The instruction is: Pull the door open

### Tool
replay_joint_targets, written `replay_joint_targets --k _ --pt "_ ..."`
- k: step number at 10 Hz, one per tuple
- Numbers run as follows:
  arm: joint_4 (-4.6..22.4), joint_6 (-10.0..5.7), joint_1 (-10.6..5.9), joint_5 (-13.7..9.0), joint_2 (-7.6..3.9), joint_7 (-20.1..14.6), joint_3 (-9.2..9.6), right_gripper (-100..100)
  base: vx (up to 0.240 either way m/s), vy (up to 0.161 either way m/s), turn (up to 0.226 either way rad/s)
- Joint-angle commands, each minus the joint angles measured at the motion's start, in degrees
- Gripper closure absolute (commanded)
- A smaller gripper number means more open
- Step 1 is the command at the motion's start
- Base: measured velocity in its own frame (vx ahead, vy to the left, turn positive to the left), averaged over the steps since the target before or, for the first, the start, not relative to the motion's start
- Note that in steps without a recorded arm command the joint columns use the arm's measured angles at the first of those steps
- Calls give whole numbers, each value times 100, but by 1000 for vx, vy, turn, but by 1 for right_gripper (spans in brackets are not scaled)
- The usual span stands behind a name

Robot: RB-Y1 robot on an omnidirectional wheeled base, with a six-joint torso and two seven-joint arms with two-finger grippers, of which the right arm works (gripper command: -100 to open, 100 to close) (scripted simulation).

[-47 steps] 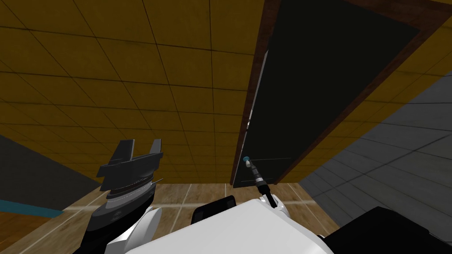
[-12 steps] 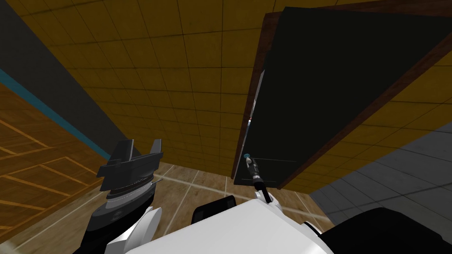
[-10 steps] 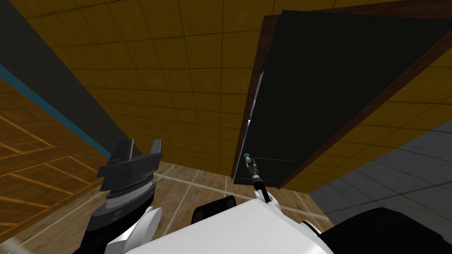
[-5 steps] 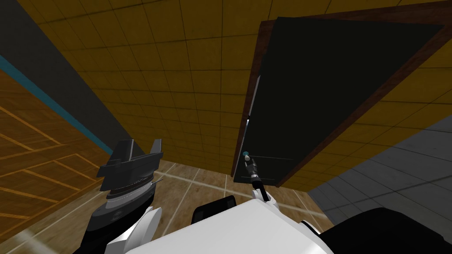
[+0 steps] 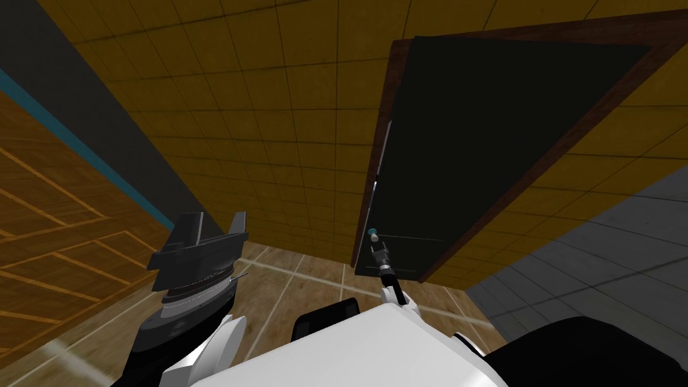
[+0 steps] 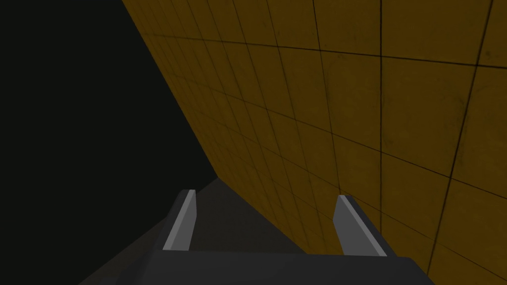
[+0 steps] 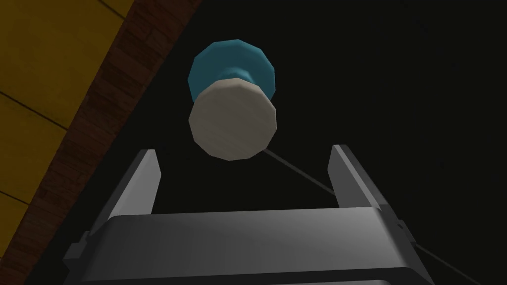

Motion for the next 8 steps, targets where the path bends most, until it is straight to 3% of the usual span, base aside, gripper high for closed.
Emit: replay_joint_targets --k 1,8 --pt "-14 22 -13 -63 8 -224 33 -100 -59 -6 4" --pt "-138 135 -74 -460 96 -1172 242 -100 -52 -9 8"
